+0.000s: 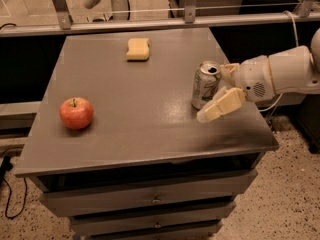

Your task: Knock 7up can over

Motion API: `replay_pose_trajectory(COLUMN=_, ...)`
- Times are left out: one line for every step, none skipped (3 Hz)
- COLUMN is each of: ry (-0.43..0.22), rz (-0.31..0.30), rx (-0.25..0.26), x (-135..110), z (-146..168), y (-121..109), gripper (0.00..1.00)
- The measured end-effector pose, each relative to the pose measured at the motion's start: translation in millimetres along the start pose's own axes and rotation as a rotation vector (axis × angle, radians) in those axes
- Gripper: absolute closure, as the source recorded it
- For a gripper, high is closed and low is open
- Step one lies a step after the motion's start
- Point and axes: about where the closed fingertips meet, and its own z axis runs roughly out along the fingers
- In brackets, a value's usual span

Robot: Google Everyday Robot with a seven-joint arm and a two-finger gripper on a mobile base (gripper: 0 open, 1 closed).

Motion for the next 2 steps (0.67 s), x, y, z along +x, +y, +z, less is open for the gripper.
replay_pose_trajectory(ry=-0.096, rz=0.021, rx=-0.027, x=-5, z=27, y=4, gripper=0.00)
replay_pose_trajectory(ry=-0.168, rz=0.020, rx=-0.040, x=-26, z=55, y=6, gripper=0.00)
